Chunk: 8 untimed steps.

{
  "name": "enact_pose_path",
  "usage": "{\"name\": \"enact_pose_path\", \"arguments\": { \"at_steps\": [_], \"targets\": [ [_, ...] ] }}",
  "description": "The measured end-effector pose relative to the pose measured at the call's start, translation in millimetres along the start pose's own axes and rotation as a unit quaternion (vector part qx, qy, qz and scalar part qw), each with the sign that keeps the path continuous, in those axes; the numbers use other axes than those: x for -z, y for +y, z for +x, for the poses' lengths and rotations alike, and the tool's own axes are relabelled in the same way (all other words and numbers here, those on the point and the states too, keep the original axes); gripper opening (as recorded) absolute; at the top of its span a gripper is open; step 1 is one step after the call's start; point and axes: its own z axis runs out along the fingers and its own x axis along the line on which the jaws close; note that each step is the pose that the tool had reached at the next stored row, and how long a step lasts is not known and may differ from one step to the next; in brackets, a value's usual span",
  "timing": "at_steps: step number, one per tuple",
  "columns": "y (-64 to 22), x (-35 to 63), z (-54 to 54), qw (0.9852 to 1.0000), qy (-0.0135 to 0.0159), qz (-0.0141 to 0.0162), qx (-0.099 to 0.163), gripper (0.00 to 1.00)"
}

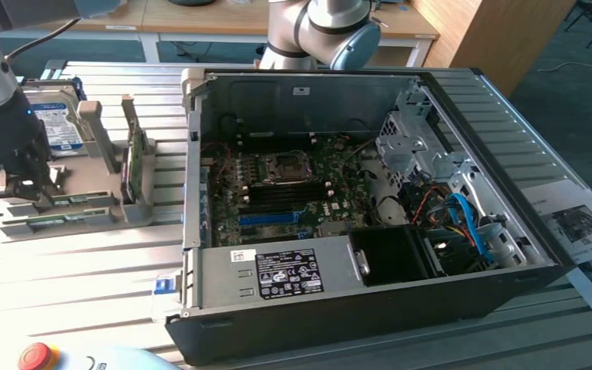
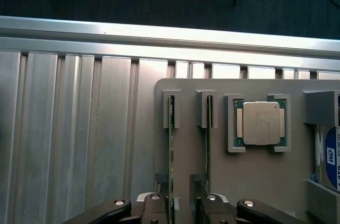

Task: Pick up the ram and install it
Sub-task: 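Pick up the ram and move it above insertion slot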

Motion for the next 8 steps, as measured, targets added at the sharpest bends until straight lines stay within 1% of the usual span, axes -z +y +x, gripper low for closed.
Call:
{"name": "enact_pose_path", "arguments": {
  "at_steps": [4,8],
  "targets": [
    [0.0,-1.2,0.1,1.0,0.0,0.0001,0.0,0.3],
    [-0.2,-7.6,0.3,1.0,0.0,0.0,0.0,0.3]
  ]
}}
